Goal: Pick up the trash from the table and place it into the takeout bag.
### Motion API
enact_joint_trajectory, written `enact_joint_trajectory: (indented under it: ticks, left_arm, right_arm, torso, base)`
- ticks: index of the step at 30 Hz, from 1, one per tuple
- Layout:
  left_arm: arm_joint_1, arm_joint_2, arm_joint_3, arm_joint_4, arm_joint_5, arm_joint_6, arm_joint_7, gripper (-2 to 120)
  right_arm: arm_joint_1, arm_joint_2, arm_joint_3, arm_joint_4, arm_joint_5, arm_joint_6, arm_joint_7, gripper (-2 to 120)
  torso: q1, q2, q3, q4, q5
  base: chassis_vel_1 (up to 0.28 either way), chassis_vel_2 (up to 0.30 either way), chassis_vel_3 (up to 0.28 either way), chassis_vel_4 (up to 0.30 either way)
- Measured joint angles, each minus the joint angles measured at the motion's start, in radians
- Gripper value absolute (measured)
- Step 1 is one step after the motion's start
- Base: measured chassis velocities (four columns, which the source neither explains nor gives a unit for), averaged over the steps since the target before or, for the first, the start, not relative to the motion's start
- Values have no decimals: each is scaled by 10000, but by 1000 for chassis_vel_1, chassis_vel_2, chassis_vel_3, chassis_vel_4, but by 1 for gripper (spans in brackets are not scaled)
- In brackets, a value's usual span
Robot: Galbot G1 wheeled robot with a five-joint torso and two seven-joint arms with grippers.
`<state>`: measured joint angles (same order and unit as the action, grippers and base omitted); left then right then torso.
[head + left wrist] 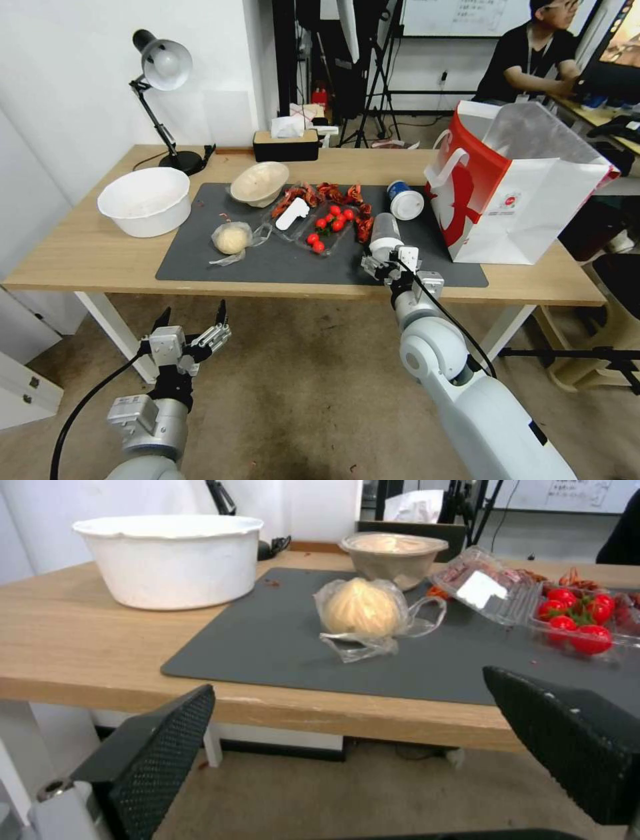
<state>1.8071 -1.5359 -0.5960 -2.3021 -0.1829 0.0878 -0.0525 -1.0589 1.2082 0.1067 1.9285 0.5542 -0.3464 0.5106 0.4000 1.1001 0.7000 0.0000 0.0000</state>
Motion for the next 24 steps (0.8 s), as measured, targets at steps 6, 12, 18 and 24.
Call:
enact_joint_trajectory:
  ticks: [6,12,18,24]
  left_arm:
    - [-26,-6,32,2,0,0,-1,100]
    - [-26,-9,48,6,-2,-9,-17,100]
    - [22,-13,58,-45,-4,-36,-56,100]
    - [74,-11,60,-167,-2,-54,-61,100]
  right_arm:
    - [-141,-12,91,73,-1,49,-63,69]
    - [-387,-94,278,273,16,76,-128,69]
    - [-655,-373,664,923,-4,256,-497,69]
    - [-594,-1203,1670,1966,-269,960,-1784,69]
  torso:
    - [0,0,0,1,-1]
    - [0,0,0,0,0]
    - [0,0,0,-1,1]
    - [0,0,0,-1,3]
  base:
    - [0,0,0,0]
    - [0,0,0,0]
    - [0,0,0,0]
    - [0,0,0,0]
